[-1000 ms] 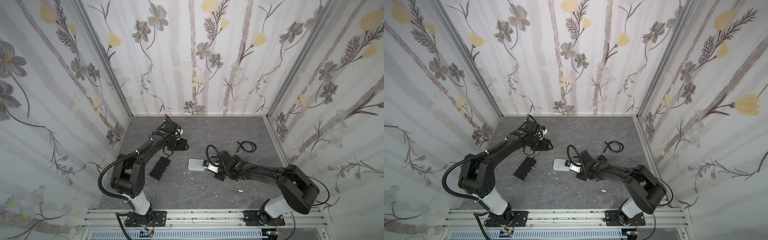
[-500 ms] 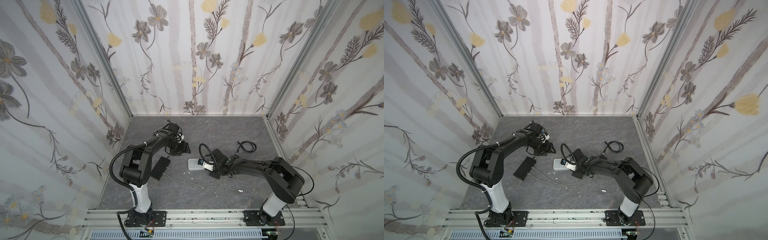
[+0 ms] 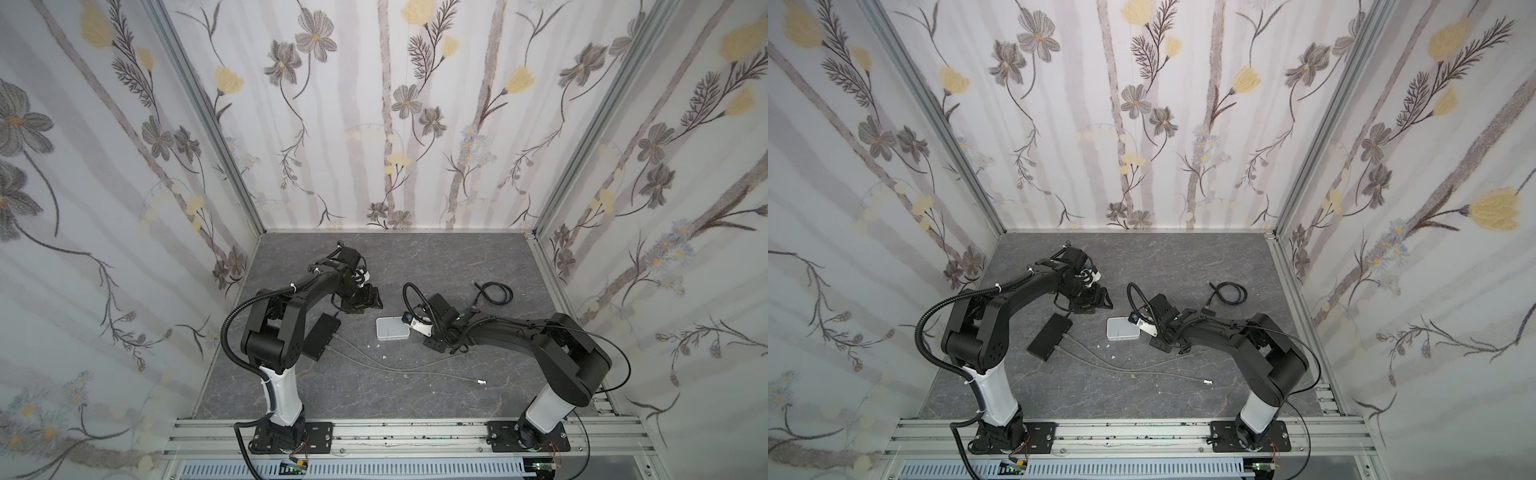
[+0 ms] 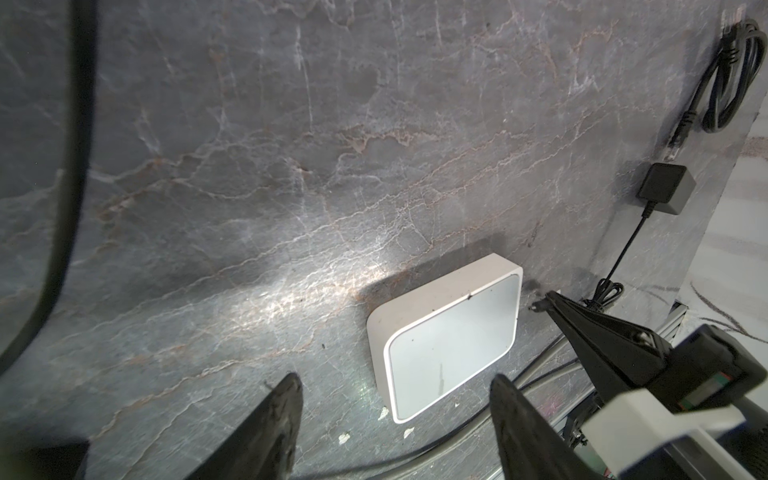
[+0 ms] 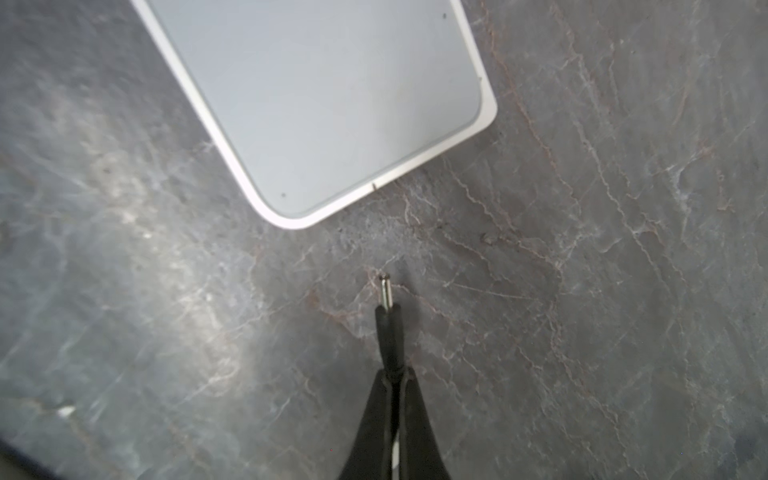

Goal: Insert the plug into the switch port

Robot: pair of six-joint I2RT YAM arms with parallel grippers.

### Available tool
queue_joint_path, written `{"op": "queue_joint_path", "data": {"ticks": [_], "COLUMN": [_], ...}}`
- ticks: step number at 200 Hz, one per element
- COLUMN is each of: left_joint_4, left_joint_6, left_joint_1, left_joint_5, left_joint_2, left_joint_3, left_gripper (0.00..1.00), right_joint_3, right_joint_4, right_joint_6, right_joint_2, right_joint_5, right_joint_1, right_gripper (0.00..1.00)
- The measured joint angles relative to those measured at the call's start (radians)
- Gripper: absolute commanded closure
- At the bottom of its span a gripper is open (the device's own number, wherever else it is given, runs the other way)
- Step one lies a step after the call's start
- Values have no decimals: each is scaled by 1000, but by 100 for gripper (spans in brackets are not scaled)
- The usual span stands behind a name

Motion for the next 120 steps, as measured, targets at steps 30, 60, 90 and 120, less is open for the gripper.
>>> {"op": "queue_joint_path", "data": {"ticks": [30, 60, 90, 120], "left_joint_4": [-3, -6, -12, -13], "left_joint_6": [3, 3, 7, 10], "left_joint_1": [-1, -1, -1, -1], "left_joint_5": [2, 1, 0, -3], "left_joint_2": [0, 5, 8, 13], "left_joint_3": [9, 9, 10, 20], "left_gripper": [27, 27, 27, 27], "right_joint_3": [66, 86, 62, -8], "right_joint_4": [4, -16, -30, -22], "right_joint_6": [-5, -8, -7, -7], "right_joint_2": [61, 71, 41, -34], "right_joint_5": [53, 59, 29, 10], "right_joint_1": [3, 41, 68, 55], "right_gripper": [100, 100, 100, 100]}}
